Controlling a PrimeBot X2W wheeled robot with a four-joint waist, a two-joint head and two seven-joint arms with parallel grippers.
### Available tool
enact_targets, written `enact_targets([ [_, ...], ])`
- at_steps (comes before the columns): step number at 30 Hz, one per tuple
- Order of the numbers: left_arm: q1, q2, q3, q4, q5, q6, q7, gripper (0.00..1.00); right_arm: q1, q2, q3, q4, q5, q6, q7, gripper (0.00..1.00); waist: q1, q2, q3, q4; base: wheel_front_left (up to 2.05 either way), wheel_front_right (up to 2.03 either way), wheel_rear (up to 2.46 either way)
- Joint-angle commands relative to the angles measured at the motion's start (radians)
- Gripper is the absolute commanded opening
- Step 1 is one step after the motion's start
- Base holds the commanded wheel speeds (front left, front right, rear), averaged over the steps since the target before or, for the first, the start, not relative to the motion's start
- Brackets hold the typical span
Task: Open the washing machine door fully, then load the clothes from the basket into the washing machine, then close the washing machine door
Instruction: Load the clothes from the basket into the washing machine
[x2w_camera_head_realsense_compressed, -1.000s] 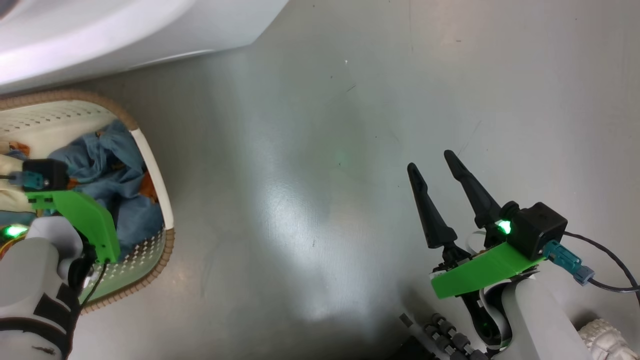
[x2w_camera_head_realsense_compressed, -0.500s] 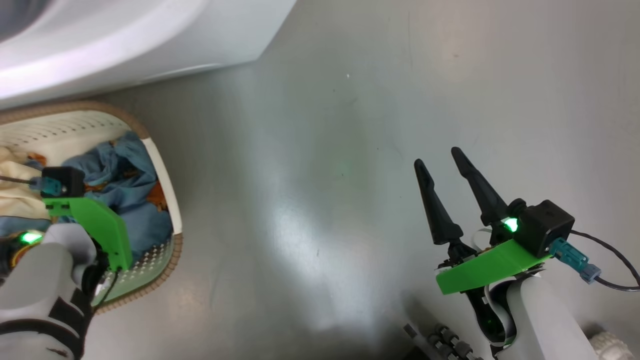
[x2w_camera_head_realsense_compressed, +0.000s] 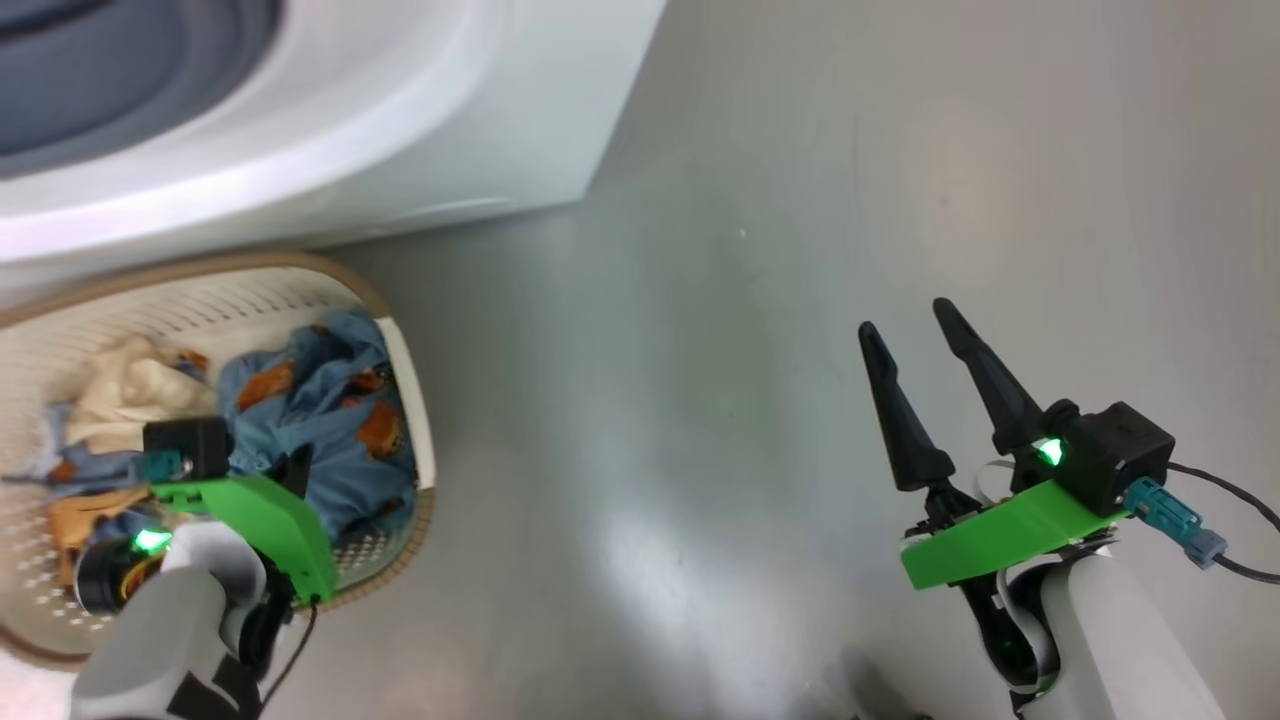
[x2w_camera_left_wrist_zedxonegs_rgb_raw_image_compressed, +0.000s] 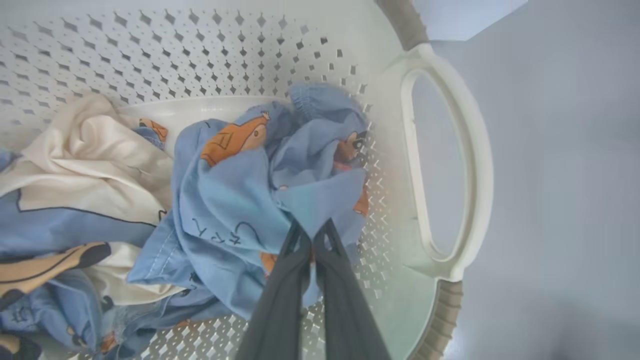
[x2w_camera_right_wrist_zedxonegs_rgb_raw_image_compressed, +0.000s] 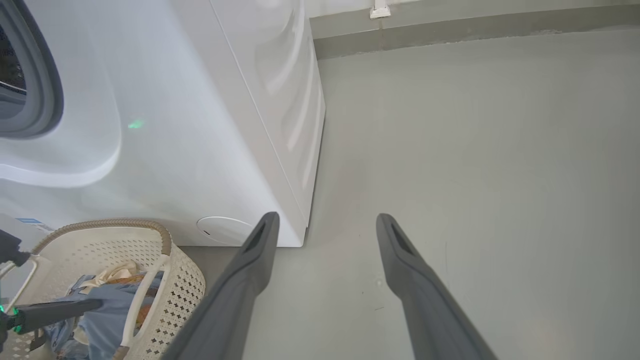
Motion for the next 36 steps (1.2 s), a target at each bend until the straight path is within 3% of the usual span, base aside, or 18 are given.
enact_targets([
  [1, 0.044, 0.033, 0.019, -0.024, -0.021, -0.003, -0.030, 0.00, 0.045, -0.008, 0.016, -0.015, -0.004, 0.006, -0.012, 1.00, 0.0000, -0.0001, -0.064, 0.047, 0.00, 0.00, 0.00],
  [18, 0.179, 0.033, 0.049, -0.186, -0.067, 0.010, -0.139, 0.00, 0.112, -0.049, 0.008, 0.007, 0.007, 0.006, -0.012, 1.00, 0.0000, -0.0001, -0.259, 0.133, 0.00, 0.00, 0.00],
  [36, 0.442, 0.018, 0.232, -0.686, 0.101, 0.118, -0.140, 0.00, 0.183, -0.060, 0.000, 0.022, 0.018, 0.006, -0.012, 1.00, 0.0000, -0.0001, -0.443, 0.174, 0.00, 0.00, 0.00],
])
